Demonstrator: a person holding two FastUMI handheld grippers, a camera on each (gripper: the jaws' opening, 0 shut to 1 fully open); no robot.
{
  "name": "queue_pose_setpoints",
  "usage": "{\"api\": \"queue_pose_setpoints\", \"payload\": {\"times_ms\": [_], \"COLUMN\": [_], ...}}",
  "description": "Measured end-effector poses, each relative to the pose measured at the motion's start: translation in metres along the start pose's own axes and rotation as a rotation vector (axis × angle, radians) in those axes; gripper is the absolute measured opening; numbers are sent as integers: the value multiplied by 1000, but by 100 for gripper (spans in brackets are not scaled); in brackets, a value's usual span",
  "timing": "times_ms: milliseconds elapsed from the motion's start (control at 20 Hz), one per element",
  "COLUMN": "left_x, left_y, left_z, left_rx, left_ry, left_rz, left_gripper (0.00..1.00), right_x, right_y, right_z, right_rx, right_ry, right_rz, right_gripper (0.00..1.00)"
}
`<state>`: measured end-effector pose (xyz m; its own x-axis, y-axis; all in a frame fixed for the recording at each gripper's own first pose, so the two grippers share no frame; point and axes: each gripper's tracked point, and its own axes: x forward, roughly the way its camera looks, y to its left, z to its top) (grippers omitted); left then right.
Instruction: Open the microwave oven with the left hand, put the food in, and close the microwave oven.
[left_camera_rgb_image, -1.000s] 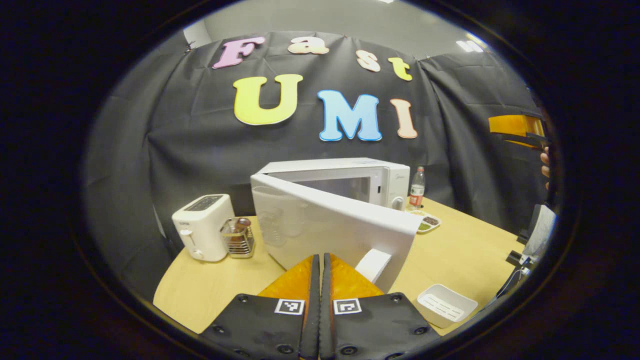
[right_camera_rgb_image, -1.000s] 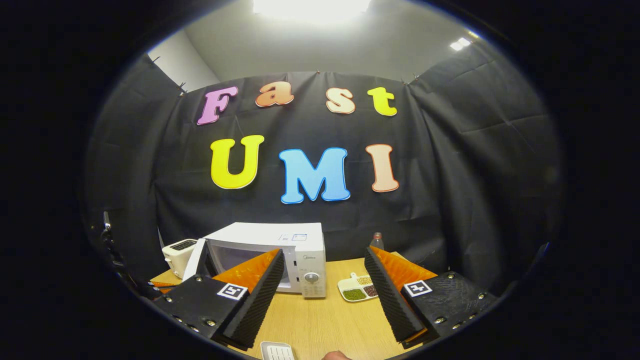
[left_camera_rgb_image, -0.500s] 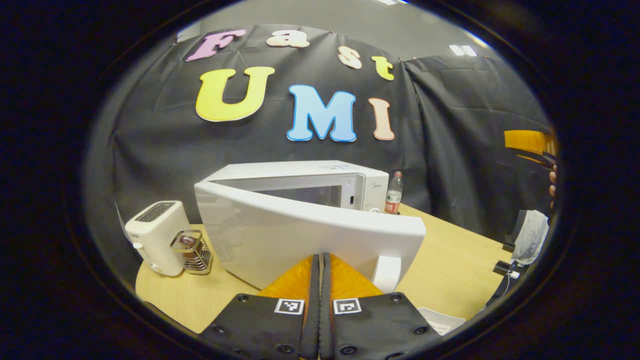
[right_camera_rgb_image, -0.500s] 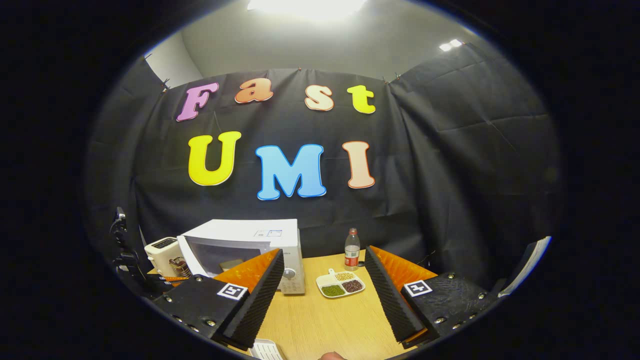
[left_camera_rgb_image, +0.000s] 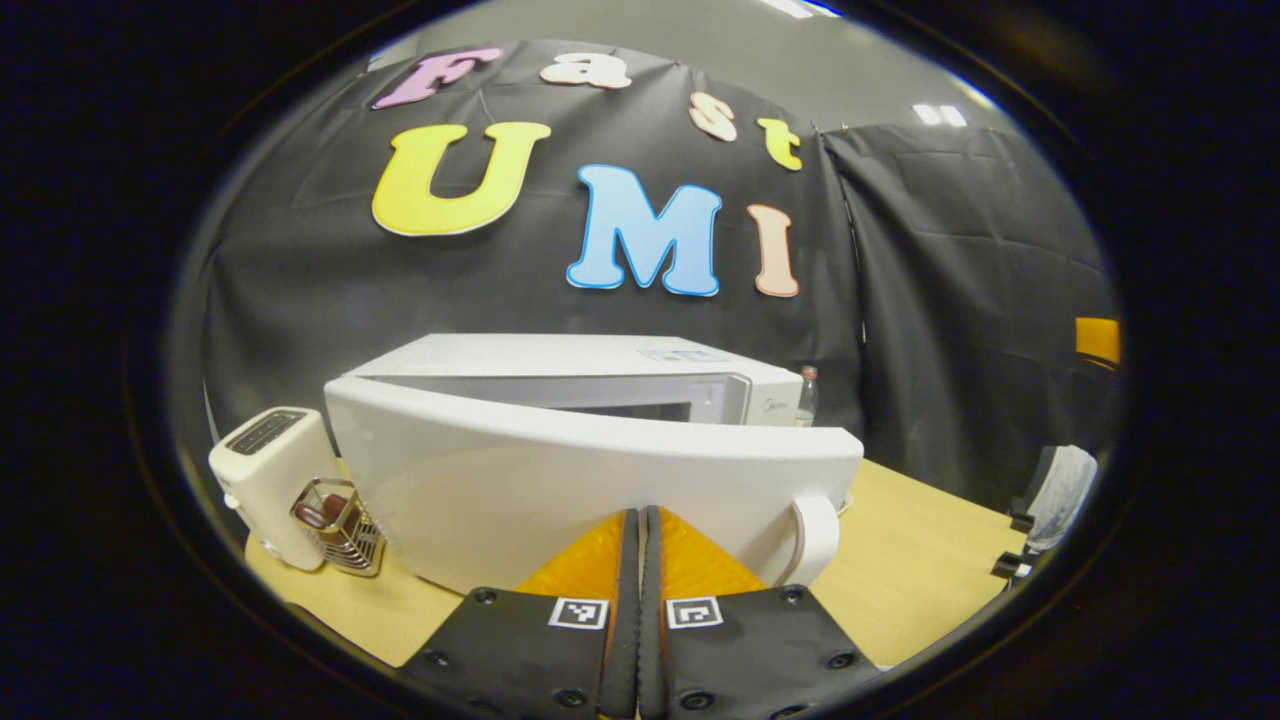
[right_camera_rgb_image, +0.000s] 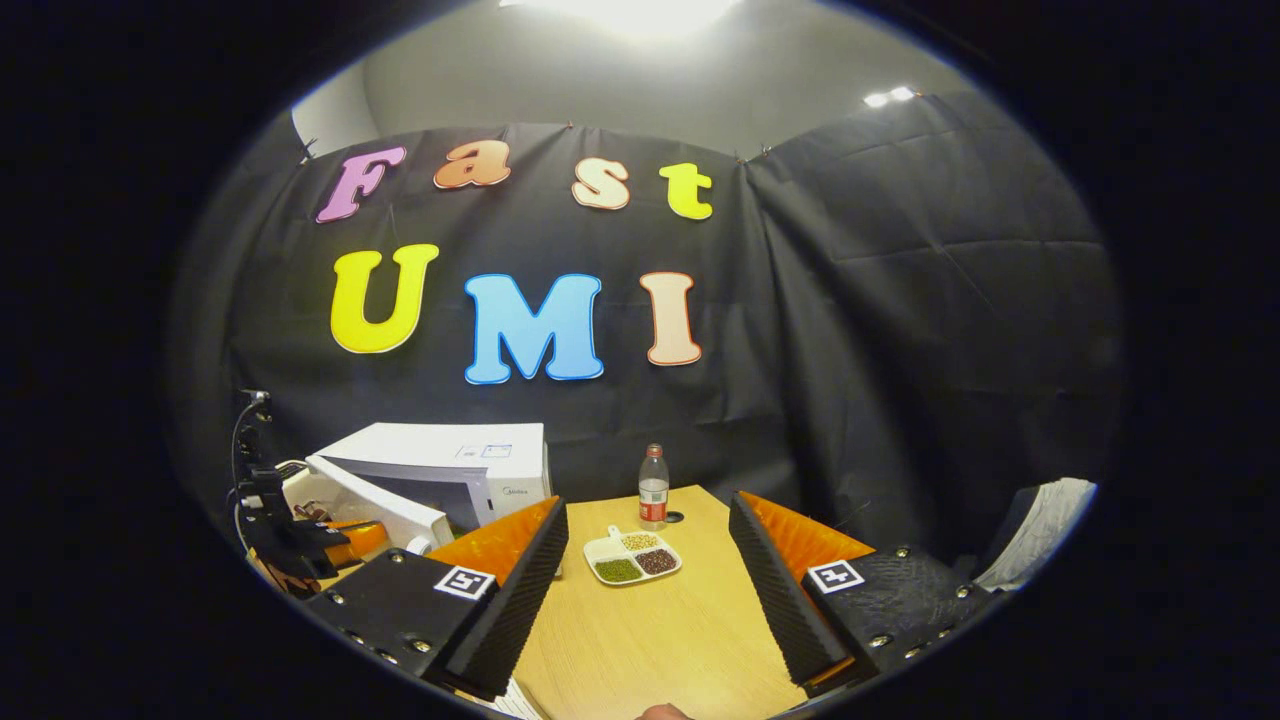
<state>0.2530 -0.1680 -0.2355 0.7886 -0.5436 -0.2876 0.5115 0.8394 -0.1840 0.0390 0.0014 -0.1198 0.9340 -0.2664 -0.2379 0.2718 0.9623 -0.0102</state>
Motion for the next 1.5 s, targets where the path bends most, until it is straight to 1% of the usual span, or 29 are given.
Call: {"api": "queue_pose_setpoints", "payload": {"times_ms": [350, 450, 500, 650, 700, 750, 850, 950, 1000, 1150, 1250, 1300, 1350, 1400, 1450, 1500], "left_x": [42, 52, 57, 68, 71, 74, 78, 79, 80, 86, 90, 93, 81, 92, 90, 86], "left_y": [13, 16, 17, 18, 18, 20, 26, 23, 19, 3, 3, 12, 8, 11, 13, 16], "left_z": [11, 14, 14, 18, 19, 19, 20, 24, 25, 33, 36, 33, 26, 37, 37, 34], "left_rx": [4, 21, 26, 13, 6, 4, 14, 5, 4, 56, 64, 73, 17, 13, 32, 55], "left_ry": [-20, -22, -22, -30, -35, -40, -40, -59, -65, -80, -82, -58, -43, -71, -58, -58], "left_rz": [39, 51, 55, 64, 70, 80, 114, 114, 102, 85, 105, 139, 133, 151, 178, 203], "left_gripper": [7, 7, 7, 7, 7, 5, 8, 7, 7, 7, 7, 7, 7, 7, 7, 11], "right_x": [-10, -13, -14, -11, -11, -11, -8, -10, -11, -8, -9, -12, -15, -19, -20, -23], "right_y": [-18, -23, -22, -19, -17, -16, -11, -6, -2, 8, 17, 21, 23, 24, 23, 23], "right_z": [-10, -13, -6, -5, -5, -7, -8, -9, -11, -17, -20, -17, -15, -12, -13, -16], "right_rx": [-15, -9, -4, -3, -7, -11, -19, -15, -9, -5, 7, 10, 4, -8, -19, -20], "right_ry": [19, 30, 33, 34, 36, 38, 40, 40, 46, 58, 67, 59, 47, 31, 31, 41], "right_rz": [-58, -66, -70, -68, -62, -52, -38, -23, -8, 29, 61, 74, 87, 95, 100, 118], "right_gripper": [98, 98, 98, 98, 98, 98, 98, 98, 98, 98, 98, 98, 98, 98, 98, 98]}}
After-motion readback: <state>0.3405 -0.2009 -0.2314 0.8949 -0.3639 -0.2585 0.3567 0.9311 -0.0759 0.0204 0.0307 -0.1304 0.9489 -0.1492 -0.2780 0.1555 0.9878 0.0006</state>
